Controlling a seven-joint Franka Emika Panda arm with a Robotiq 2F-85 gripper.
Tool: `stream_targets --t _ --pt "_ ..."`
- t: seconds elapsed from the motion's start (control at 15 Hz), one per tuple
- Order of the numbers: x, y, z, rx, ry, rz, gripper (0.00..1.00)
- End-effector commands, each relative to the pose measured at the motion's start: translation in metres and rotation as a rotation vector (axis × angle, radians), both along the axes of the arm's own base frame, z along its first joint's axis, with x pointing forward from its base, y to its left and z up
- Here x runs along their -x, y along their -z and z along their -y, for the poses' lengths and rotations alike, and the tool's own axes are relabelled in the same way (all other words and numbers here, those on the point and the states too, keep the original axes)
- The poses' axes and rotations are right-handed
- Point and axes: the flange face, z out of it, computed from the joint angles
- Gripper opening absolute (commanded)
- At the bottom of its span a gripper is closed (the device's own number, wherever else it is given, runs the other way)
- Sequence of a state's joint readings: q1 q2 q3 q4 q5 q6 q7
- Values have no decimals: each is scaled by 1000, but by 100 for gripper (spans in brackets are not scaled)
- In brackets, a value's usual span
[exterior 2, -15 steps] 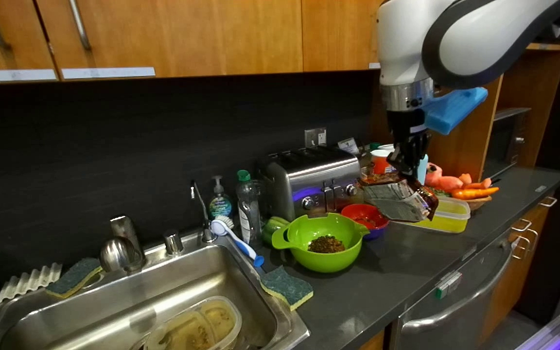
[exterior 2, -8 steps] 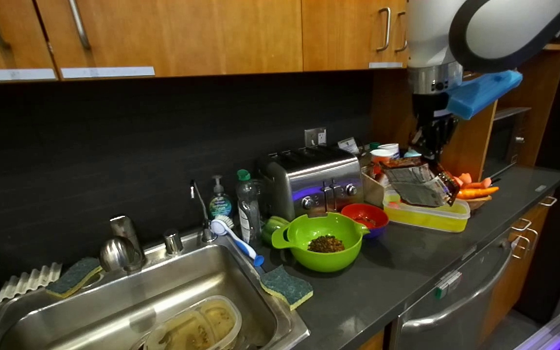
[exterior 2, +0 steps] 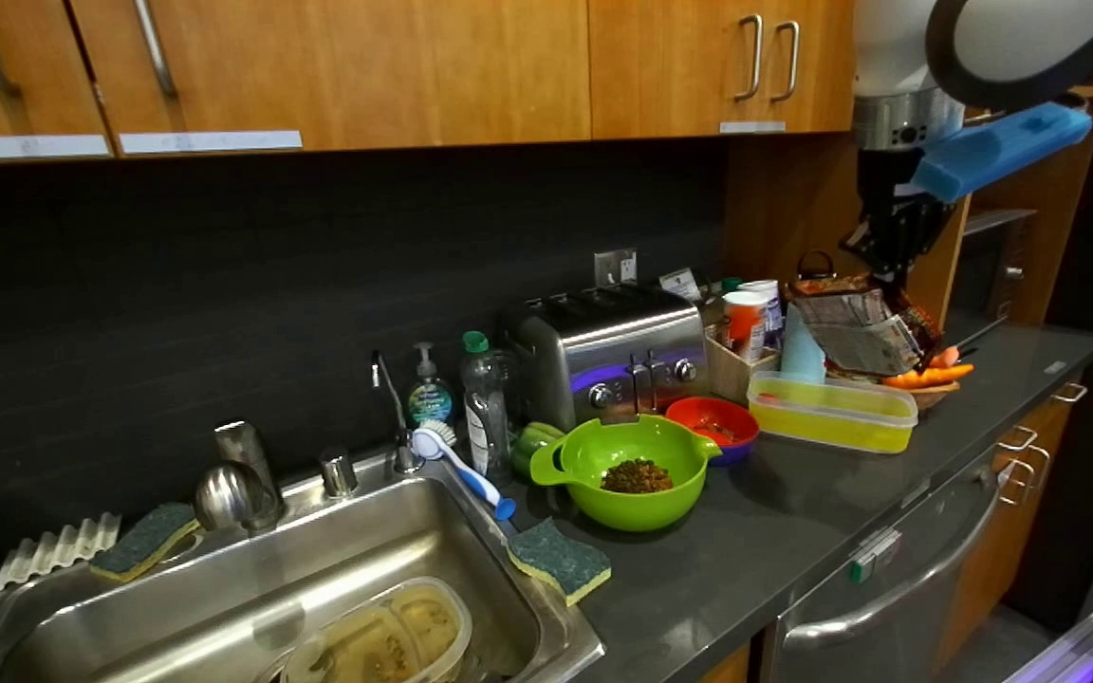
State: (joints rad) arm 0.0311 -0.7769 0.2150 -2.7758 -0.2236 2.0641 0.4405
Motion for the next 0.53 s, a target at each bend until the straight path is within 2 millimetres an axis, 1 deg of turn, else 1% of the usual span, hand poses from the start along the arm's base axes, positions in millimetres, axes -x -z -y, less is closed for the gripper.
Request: stream_targets --t 0.0,0.2,0.47 --pt "8 -22 21 -25 93 50 0" --pt "12 -31 42 -52 154 66 0" --pt "13 -35 64 -86 220 77 0"
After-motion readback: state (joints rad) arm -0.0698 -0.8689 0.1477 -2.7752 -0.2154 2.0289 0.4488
